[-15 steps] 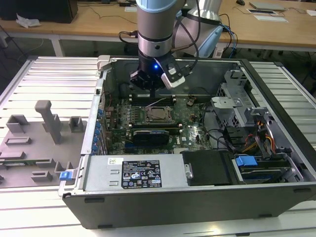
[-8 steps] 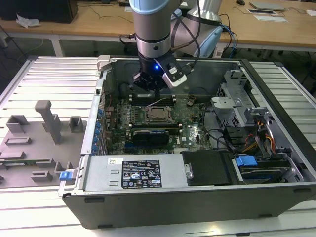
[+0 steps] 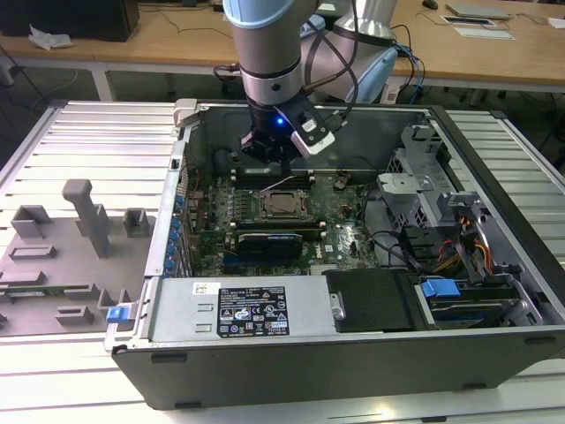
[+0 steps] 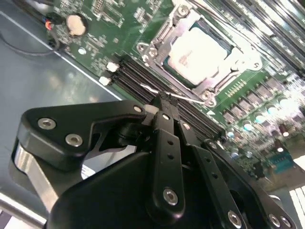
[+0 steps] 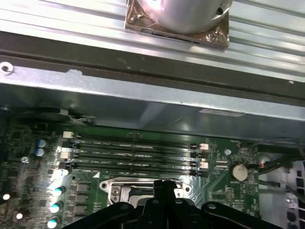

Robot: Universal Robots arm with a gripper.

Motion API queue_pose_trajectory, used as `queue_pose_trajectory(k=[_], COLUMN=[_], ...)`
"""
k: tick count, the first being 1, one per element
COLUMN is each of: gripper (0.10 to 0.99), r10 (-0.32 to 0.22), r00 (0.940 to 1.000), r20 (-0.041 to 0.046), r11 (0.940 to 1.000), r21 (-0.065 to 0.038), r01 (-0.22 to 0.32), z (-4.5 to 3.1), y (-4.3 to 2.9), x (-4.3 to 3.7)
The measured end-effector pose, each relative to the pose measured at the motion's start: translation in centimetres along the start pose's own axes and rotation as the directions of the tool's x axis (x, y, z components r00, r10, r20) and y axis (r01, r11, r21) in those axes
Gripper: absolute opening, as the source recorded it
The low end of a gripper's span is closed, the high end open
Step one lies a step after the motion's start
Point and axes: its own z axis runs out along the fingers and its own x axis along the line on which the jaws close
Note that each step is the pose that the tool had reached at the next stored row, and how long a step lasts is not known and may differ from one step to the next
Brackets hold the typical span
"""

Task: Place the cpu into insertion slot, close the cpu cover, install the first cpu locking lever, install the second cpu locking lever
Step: 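Install the first cpu locking lever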

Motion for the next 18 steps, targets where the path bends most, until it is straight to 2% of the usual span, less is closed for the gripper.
queue_pose_trajectory(k=[2,6,8,10,12,16,18], gripper=[0.106,0.106,0.106,0.106,0.106,0.106,0.106], r10=[-0.002,0.004,0.012,0.017,0.017,0.017,0.018], r00=[1.0000,0.9999,0.9998,0.9998,0.9998,0.9998,0.9998], r20=[0.0097,0.0122,0.0132,0.0134,0.0125,0.0104,0.0056], r11=[1.0000,0.9999,0.9997,0.9992,0.9989,0.9985,0.9971], r21=[0.001,0.010,0.020,0.037,0.043,0.052,0.074], r01=[0.002,-0.004,-0.012,-0.017,-0.018,-0.018,-0.019], z=[0.16,0.64,0.89,1.20,1.43,1.95,2.73], y=[-0.03,-0.12,-0.16,-0.14,0.02,0.77,2.01], x=[0.12,0.24,0.30,0.36,0.38,0.39,0.40])
